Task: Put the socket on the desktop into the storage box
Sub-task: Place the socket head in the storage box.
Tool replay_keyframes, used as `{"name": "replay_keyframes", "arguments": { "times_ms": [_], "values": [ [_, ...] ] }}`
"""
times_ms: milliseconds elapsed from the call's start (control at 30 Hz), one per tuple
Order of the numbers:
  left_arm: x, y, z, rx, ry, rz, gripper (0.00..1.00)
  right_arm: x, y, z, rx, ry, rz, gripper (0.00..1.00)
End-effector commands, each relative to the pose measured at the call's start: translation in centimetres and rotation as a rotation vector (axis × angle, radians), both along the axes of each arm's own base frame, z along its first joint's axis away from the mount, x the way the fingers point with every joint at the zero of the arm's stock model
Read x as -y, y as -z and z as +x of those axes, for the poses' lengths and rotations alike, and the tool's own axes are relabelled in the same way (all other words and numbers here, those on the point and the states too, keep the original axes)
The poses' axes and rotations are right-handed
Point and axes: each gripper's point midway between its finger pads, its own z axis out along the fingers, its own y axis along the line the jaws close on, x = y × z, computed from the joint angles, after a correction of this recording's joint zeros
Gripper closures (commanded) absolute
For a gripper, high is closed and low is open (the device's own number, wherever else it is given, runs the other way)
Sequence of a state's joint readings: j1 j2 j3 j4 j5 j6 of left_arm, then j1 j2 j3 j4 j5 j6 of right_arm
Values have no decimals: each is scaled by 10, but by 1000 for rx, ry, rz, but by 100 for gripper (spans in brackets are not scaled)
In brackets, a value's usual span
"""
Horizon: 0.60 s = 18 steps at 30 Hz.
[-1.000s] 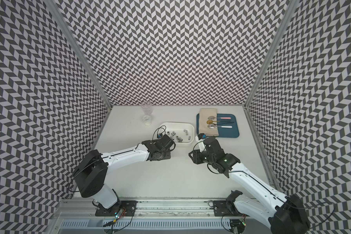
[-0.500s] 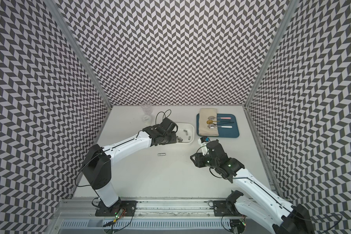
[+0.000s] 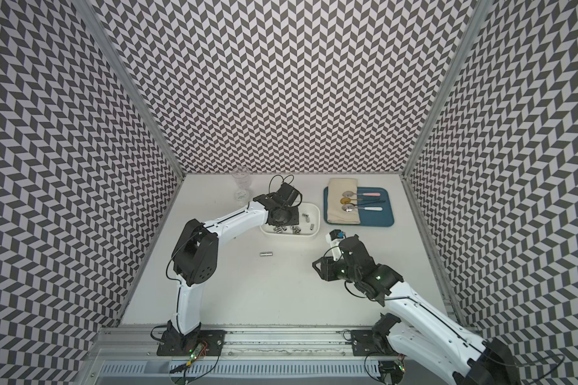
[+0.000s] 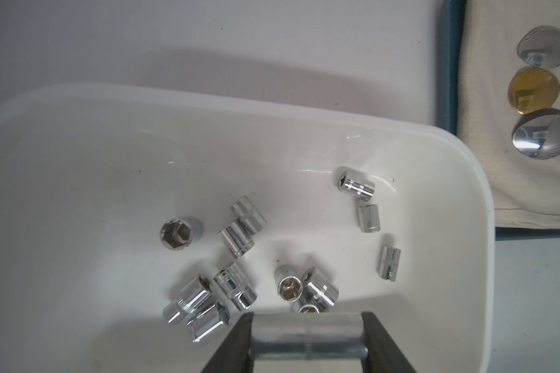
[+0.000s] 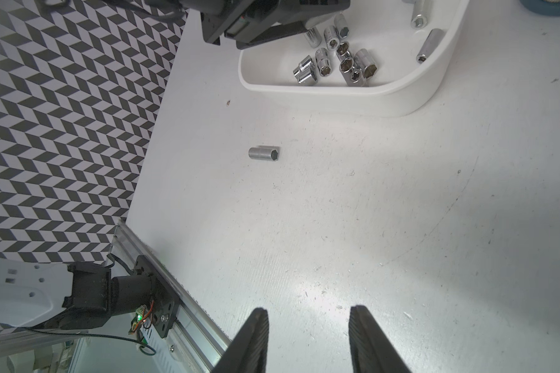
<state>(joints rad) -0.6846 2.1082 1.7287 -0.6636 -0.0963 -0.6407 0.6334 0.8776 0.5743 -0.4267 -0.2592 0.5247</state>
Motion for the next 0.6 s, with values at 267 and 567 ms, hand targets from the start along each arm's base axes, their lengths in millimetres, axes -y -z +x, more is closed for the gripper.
{"name": "replay_keyframes", "arguments": {
  "times_ms": [267,567],
  "values": [
    [12,25,26,-21,41,30,55,-1,-3,-2,11,11,18,55],
    [16,40,31,-39,46,31,49,0,-1,-3,9,14,13,55]
  ]
}}
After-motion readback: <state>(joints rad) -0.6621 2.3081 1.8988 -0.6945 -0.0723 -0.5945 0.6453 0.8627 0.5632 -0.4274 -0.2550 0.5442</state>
